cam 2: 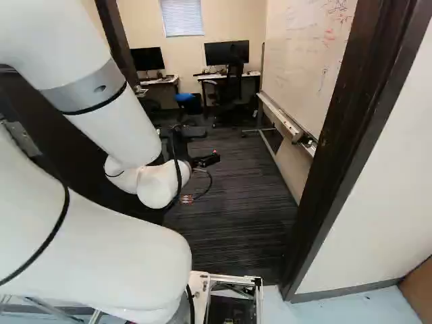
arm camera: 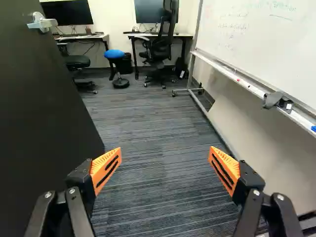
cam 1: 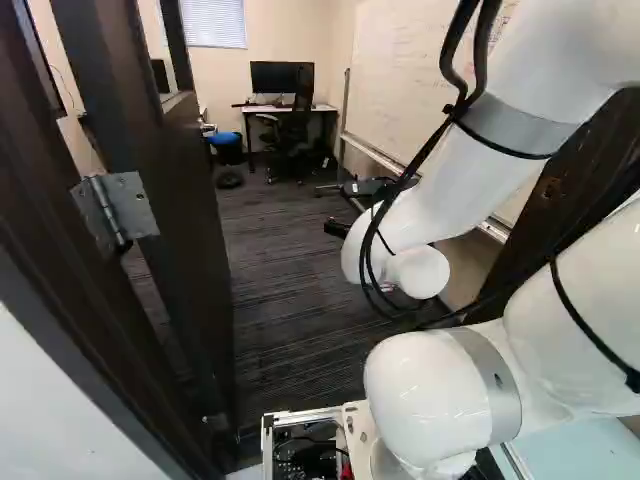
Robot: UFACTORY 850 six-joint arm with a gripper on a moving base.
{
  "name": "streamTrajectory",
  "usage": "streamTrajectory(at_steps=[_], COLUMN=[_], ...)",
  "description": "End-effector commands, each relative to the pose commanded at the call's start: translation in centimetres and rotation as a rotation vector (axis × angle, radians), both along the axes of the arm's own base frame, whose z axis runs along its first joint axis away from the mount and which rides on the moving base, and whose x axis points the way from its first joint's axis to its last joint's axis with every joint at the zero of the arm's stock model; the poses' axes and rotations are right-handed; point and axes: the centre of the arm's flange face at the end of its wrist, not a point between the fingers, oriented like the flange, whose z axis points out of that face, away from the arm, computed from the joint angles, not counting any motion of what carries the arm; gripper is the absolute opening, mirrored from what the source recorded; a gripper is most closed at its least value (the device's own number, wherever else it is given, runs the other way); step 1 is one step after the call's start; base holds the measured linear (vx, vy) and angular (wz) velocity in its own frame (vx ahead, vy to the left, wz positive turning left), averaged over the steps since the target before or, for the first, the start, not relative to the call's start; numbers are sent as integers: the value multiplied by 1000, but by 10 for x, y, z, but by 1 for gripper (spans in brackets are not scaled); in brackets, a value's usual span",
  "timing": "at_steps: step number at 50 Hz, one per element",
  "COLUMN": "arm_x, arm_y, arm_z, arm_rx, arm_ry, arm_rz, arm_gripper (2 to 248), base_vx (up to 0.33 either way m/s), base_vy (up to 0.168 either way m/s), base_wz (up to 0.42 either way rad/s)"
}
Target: Open the door and move inside
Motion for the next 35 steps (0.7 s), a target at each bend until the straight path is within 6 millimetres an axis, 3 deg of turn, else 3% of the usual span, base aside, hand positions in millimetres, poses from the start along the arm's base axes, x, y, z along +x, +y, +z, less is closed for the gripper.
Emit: streamTrajectory(at_steps=[35], arm_x=[0], arm_y=[0], arm_z=[0], arm_rx=[0], arm_ry=[0], arm_rz=[0], arm_gripper=[247], base_vx=[199], base_vy=[6], base_wz=[-10])
